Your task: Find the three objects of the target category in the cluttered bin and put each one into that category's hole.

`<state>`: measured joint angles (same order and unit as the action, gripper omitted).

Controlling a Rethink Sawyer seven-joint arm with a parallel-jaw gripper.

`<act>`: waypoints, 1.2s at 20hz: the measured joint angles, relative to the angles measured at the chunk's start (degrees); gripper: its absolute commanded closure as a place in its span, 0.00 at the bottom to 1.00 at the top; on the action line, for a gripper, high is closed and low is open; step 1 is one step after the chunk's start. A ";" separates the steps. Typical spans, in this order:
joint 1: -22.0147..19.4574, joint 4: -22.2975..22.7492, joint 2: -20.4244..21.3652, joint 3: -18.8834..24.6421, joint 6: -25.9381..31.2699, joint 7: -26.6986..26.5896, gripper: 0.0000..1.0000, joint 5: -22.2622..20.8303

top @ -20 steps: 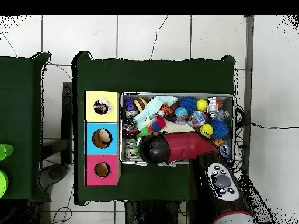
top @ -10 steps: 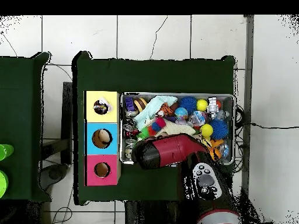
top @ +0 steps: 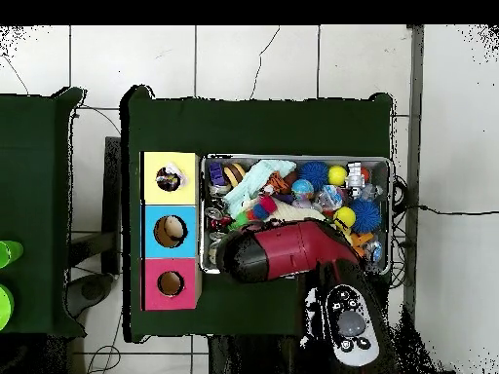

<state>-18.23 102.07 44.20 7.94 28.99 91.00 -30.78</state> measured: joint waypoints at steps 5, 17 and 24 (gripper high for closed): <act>-0.07 -0.09 -0.41 -0.22 0.00 0.00 0.00 -0.02; -0.32 1.87 -3.06 -2.97 -1.45 0.00 0.00 -0.69; -0.53 3.70 -5.95 -5.66 -6.17 0.00 0.00 -3.44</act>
<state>-18.76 105.77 38.25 2.28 22.82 91.00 -34.22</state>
